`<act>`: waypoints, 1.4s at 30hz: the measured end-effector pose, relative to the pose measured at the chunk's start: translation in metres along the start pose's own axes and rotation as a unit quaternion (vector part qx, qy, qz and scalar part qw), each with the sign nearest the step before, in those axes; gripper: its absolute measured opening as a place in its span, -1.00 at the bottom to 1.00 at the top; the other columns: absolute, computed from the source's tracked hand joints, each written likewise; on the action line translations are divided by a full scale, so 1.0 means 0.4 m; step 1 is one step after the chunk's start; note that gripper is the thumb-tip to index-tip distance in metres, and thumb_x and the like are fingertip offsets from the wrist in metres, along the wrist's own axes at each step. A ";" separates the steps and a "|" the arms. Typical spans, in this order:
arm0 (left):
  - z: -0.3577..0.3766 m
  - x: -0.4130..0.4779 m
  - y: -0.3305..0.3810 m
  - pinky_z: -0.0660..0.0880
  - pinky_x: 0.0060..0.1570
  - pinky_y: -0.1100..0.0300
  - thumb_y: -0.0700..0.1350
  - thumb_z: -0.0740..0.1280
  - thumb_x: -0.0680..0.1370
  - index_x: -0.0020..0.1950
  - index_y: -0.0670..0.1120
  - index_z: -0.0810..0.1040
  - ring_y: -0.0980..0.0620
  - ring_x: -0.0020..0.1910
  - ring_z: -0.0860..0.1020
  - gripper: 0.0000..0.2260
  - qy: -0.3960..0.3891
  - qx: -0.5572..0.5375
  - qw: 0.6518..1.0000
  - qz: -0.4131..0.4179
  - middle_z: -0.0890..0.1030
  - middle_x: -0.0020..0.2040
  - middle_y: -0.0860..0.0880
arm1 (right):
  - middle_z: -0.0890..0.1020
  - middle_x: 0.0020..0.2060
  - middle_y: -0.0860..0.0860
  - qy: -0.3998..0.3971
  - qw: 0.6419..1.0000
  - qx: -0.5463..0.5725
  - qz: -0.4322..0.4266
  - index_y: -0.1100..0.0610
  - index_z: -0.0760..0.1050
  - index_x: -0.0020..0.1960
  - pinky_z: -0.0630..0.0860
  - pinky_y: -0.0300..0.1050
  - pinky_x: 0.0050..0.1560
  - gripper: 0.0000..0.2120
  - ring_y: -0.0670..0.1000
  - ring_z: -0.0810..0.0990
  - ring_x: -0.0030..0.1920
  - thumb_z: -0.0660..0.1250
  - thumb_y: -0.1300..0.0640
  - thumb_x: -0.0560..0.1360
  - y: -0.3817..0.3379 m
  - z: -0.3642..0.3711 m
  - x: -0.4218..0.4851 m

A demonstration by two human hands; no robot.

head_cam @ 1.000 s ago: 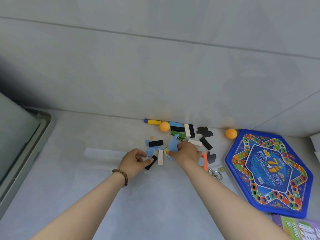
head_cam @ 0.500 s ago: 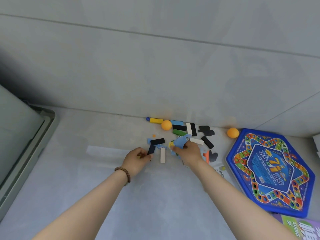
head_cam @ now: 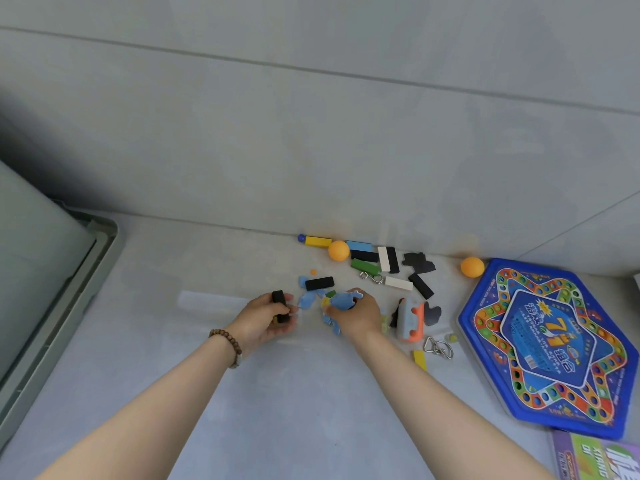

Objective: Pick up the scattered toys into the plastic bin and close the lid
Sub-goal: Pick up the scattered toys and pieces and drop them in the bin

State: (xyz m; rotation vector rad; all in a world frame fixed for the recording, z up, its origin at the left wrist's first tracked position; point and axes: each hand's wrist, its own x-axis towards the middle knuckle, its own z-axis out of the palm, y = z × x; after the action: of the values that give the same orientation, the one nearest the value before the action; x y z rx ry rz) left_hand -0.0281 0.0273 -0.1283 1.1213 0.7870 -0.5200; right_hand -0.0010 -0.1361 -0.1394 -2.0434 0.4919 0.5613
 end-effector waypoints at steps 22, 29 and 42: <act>0.067 0.126 0.015 0.39 -0.17 0.28 -0.06 0.50 0.38 -0.07 -0.06 0.57 0.04 -0.14 0.49 -0.80 0.111 0.402 0.886 0.202 0.55 -0.15 0.02 | 0.57 -0.18 0.04 -0.016 0.985 0.166 0.042 0.13 0.47 -0.02 0.33 -0.29 -0.39 -0.78 -0.10 0.46 -0.32 0.46 0.15 0.41 0.019 -0.088 0.050; 0.067 0.064 0.060 0.34 -0.33 0.32 -0.04 0.45 0.44 -0.19 -0.05 0.55 0.08 -0.30 0.44 -0.87 0.100 0.325 0.917 0.211 0.46 -0.34 0.05 | 0.62 -0.11 0.11 -0.036 0.975 0.217 0.040 0.12 0.50 -0.10 0.56 -0.06 0.03 -0.84 0.06 0.59 -0.09 0.47 0.20 0.40 0.001 -0.098 0.020; -0.348 -0.568 0.460 0.15 -0.46 0.23 0.04 0.40 0.48 -0.23 -0.11 0.38 0.07 -0.48 0.21 -0.71 0.178 0.224 0.897 0.339 0.26 -0.43 0.03 | 0.67 -0.19 0.13 -0.242 0.952 0.134 -0.129 0.27 0.55 0.01 0.59 -0.19 -0.18 -0.86 0.05 0.64 -0.17 0.34 0.23 0.49 -0.591 -0.026 -0.374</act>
State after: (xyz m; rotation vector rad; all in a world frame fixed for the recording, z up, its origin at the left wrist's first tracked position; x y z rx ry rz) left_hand -0.0790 0.2205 0.1264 1.8530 0.5354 0.1165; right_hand 0.0079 -0.0114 0.1111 -1.6026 0.0035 0.7608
